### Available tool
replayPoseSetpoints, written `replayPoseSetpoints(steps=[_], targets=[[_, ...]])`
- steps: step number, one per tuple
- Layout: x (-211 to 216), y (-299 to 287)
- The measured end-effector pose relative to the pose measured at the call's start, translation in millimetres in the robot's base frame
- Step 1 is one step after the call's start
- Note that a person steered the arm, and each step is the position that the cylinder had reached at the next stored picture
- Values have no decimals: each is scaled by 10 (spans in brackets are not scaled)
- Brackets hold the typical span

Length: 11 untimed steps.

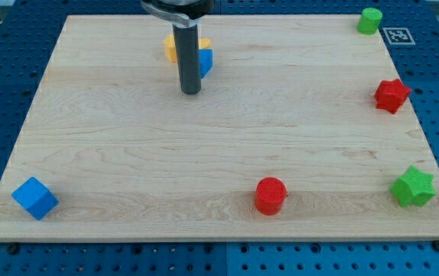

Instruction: Move the arm towards the bottom left of the board

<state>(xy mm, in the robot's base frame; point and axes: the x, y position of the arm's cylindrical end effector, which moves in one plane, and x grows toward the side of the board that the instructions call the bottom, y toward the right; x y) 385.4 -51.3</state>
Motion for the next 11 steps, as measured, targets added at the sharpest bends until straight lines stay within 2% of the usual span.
replayPoseSetpoints(steps=[2, 6, 8, 11], targets=[[29, -68], [244, -886], [247, -897], [267, -1284]])
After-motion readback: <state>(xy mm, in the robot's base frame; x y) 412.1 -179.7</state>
